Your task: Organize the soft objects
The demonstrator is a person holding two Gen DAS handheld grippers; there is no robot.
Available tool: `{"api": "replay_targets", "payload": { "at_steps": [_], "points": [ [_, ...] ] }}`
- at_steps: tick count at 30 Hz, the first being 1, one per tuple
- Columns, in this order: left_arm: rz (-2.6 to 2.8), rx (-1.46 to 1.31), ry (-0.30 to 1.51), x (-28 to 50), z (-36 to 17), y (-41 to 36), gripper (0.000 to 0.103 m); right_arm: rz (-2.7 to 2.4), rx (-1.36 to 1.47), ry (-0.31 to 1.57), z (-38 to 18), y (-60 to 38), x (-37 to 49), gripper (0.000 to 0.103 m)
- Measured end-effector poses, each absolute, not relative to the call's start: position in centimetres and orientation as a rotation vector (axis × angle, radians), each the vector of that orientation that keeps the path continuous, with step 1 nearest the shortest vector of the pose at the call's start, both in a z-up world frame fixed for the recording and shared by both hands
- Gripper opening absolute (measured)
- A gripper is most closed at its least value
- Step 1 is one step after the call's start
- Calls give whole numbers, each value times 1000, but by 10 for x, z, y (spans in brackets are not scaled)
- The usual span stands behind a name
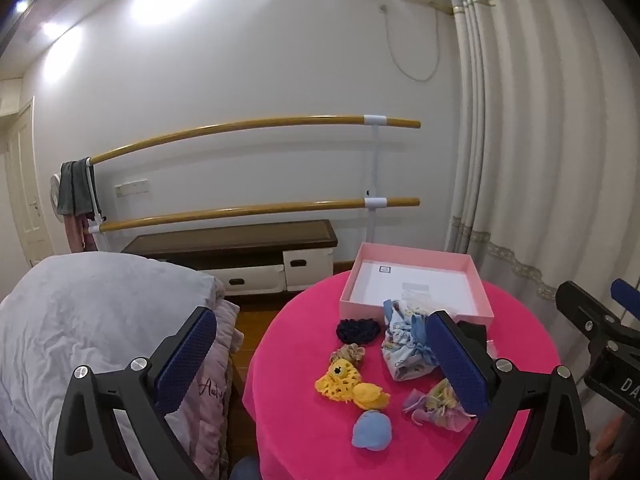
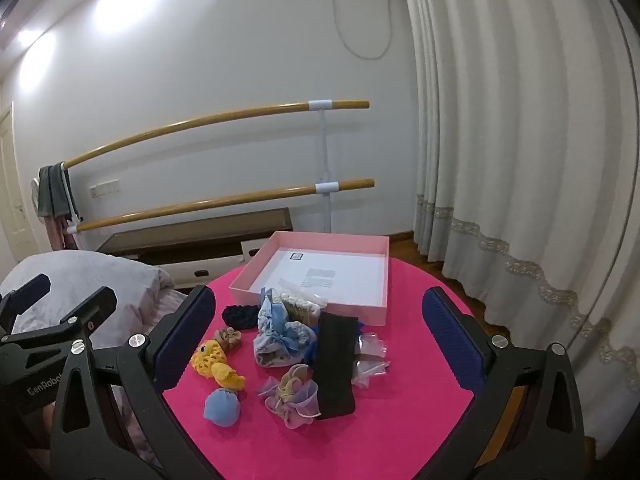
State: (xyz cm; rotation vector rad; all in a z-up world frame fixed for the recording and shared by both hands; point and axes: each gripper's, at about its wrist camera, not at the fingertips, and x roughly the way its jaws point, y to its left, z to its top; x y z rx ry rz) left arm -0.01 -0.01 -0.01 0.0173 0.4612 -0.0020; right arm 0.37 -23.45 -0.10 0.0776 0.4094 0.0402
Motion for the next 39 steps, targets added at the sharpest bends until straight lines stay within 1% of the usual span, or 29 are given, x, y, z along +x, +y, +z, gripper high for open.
{"api": "replay_targets", "payload": {
  "at_steps": [22,26,39],
  "points": [
    [-10,20,414,2,-4,1,103,26,65,400,1,-231,5,103],
    [-12,32,367,5,-8,3,103,23,62,403,0,-231,8,103],
    [-41,-46,450,31,-22,13,103,13,42,424,-6,-226,21,103]
  ]
}}
